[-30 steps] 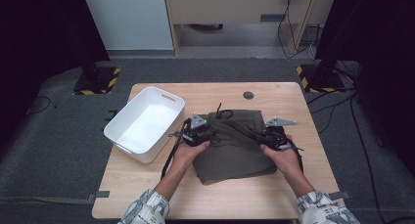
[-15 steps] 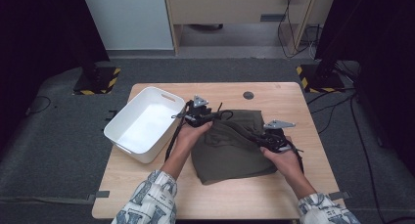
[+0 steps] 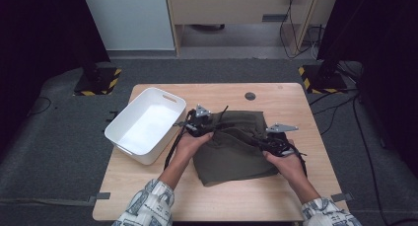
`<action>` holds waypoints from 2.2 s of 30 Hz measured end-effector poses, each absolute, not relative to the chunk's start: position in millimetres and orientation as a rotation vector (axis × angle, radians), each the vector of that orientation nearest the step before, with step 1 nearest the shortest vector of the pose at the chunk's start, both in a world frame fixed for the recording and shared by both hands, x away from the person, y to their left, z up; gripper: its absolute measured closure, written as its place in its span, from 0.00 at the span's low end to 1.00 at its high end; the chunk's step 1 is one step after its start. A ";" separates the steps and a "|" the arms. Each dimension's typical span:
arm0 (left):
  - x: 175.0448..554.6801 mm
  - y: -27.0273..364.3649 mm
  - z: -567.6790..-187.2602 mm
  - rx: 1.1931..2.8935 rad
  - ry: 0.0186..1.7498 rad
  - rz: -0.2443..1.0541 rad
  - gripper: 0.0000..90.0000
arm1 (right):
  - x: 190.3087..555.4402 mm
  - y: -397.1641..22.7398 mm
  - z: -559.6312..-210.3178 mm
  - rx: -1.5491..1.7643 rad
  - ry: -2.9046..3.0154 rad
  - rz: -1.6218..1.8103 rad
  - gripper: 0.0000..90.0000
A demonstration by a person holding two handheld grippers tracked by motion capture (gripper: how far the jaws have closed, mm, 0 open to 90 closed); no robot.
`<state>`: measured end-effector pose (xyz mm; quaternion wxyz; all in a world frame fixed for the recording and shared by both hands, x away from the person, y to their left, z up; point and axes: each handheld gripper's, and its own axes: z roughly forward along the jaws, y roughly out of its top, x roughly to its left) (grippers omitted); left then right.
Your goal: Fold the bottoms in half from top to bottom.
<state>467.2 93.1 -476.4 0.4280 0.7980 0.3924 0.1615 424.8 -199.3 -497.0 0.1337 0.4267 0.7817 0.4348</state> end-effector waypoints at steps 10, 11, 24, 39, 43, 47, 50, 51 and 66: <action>453.3 94.9 -498.2 1.981 0.978 0.363 0.59 | 419.2 -200.6 -500.1 1.234 2.271 1.254 0.86; 453.5 94.3 -498.5 1.982 0.967 0.362 0.62 | 419.3 -200.2 -500.0 1.232 2.274 1.249 0.85; 442.3 97.1 -500.4 1.994 0.944 0.378 0.72 | 419.7 -199.4 -479.4 1.255 2.245 1.283 0.52; 432.8 98.2 -507.6 1.998 0.944 0.365 0.72 | 445.4 -197.6 -461.7 1.288 2.162 1.208 0.64; 430.5 99.3 -512.2 2.003 0.947 0.363 0.68 | 442.9 -195.5 -471.4 1.297 2.190 1.180 0.63; 428.7 99.5 -516.5 2.012 0.936 0.352 0.69 | 440.5 -198.3 -483.6 1.326 2.215 1.149 0.63; 432.5 99.2 -519.6 2.023 0.930 0.357 0.72 | 440.5 -198.9 -488.4 1.335 2.233 1.140 0.65; 435.2 99.4 -521.0 2.019 0.933 0.365 0.74 | 440.6 -198.8 -488.4 1.333 2.228 1.143 0.65; 451.1 91.7 -516.6 2.005 0.953 0.439 0.67 | 446.7 -203.4 -499.4 1.413 2.194 1.130 0.66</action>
